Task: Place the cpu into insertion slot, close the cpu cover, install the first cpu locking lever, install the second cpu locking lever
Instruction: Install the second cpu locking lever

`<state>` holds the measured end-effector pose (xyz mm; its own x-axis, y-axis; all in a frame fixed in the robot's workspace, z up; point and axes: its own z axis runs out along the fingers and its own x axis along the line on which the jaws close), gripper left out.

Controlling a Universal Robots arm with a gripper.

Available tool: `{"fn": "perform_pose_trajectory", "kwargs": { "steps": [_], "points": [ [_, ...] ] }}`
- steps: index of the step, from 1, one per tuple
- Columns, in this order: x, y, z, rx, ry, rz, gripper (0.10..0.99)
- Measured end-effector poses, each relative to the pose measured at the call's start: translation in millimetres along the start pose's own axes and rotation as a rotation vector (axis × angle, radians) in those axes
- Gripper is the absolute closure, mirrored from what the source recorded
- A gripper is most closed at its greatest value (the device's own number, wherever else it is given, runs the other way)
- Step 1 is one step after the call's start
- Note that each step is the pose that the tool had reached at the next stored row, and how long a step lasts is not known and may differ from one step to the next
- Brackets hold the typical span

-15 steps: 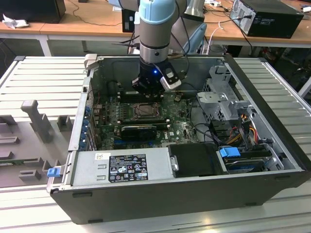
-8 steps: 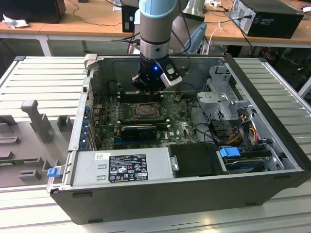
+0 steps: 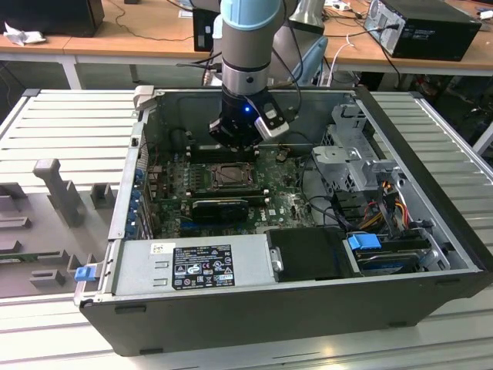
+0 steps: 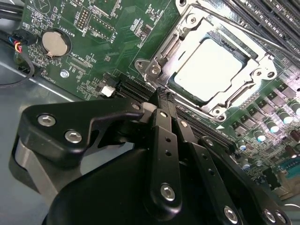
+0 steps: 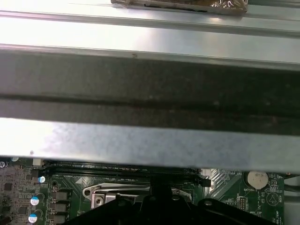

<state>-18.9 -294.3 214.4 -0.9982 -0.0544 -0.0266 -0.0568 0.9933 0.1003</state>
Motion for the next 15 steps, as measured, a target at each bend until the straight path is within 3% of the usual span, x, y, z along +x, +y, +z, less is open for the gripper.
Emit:
{"fn": "perform_pose_trajectory", "kwargs": {
  "steps": [4,6,10,15],
  "points": [
    [0.1,-2.0,-0.2,0.000,0.0001,0.000,0.980],
    [0.4,-6.9,-0.7,0.000,0.0000,0.000,0.980],
    [0.4,-7.3,-3.4,0.000,0.0000,0.000,0.980],
    [0.1,-6.4,-12.8,0.000,0.0000,0.000,0.980]
  ]
}}
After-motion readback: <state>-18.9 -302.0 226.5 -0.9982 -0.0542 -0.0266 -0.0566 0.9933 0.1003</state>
